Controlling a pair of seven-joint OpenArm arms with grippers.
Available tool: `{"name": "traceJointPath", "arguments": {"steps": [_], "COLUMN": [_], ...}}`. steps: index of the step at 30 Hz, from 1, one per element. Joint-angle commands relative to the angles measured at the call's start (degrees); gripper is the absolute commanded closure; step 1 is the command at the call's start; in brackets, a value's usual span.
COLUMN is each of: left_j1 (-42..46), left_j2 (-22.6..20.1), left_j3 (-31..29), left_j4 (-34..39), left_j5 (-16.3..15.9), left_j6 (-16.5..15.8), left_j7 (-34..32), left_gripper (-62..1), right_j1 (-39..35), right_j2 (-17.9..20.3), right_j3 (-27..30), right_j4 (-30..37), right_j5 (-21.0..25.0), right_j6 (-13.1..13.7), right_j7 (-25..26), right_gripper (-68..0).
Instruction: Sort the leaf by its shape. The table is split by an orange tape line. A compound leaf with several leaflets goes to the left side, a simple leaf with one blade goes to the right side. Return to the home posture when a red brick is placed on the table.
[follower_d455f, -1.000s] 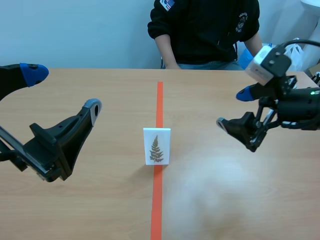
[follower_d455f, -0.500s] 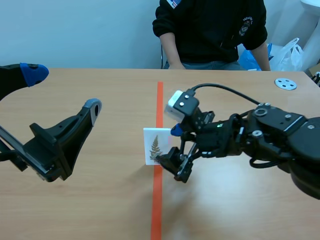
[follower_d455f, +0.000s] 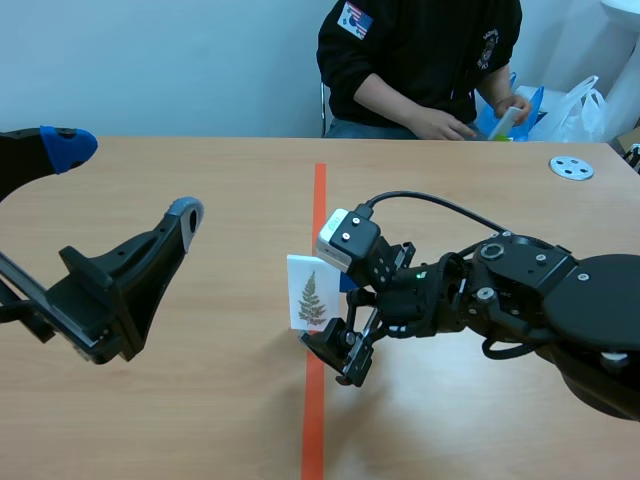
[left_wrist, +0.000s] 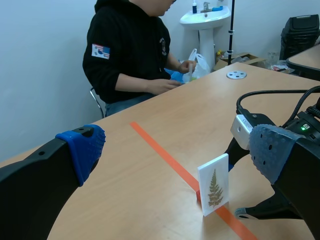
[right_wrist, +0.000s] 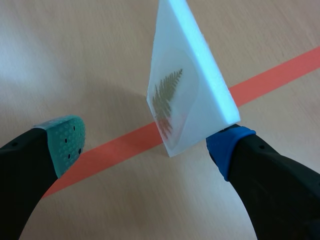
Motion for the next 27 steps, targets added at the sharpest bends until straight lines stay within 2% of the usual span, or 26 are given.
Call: {"name": "traceJointPath", "arguments": {"steps": [1,6,11,15,22,24,27], "left_j1": [0.1,0.1,0.1,0.1,0.1,0.1,0.1], "left_j2": [-0.2,-0.2,-0.3,-0.3,-0.3,-0.3,-0.3], "left_j3": [0.1,0.1,0.1,0.1,0.1,0.1,0.1], "left_j4": [0.6,0.6,0.6,0.6,0.6,0.6,0.6], "left_j5": [-0.4,-0.4,-0.4,-0.4,-0.4,-0.4,-0.4], "left_j6": [0.1,0.1,0.1,0.1,0.1,0.1,0.1], "left_j7": [-1.0,-1.0,-1.0,-1.0,-1.0,-1.0,-1.0], "left_gripper": [-61.7,-61.7,-61.7,-61.7,-61.7,-61.7,-61.7], "right_j1": [1.5,1.5,1.6,1.9,1.9,1.9,1.9], "right_j2": [0.3,-1.0,-1.8,-2.1,-2.3,-2.3,-2.3], "right_j3": [0.6,0.6,0.6,0.6,0.6,0.6,0.6], "right_j4": [0.9,0.7,0.7,0.7,0.7,0.7,0.7], "right_j5": [-0.3,-1.0,-1.2,-1.4,-1.4,-1.4,-1.4], "right_j6": [-0.2,-1.0,-3.4,-3.6,-3.7,-3.7,-4.0], "right_j7": [1.4,2.0,2.0,2.0,2.0,2.0,2.0], "right_gripper": [-46.7,-36.8,-31.5,-27.0,-8.8,-6.2,-6.2]}}
